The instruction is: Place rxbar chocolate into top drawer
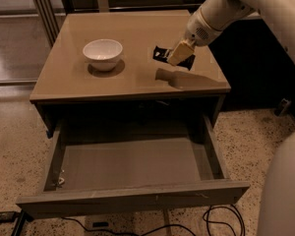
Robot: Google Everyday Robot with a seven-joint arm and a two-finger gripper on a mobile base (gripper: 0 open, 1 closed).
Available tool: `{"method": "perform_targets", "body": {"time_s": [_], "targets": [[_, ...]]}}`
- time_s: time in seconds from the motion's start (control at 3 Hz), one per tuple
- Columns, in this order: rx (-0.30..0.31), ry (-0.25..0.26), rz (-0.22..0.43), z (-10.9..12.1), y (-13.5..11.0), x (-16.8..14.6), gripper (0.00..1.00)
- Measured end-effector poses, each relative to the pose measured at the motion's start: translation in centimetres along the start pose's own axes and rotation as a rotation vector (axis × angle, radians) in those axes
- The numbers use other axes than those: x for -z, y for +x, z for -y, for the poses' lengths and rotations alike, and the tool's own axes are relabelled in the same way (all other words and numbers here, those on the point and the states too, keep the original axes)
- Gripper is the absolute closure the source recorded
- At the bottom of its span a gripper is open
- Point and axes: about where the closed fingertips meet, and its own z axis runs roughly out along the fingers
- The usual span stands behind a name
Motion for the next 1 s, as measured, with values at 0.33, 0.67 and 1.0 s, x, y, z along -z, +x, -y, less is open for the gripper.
{"method": "perform_targets", "body": {"time_s": [0.33, 0.67, 1.0], "targets": [[0.016, -0.011, 0.033, -2.1, 0.9, 1.8, 1.00], [0.050, -0.002, 0.074, -5.2, 2.3, 3.6, 1.00], [0.072, -0.028, 0.088, -8.8, 4.9, 3.4, 1.00]]}}
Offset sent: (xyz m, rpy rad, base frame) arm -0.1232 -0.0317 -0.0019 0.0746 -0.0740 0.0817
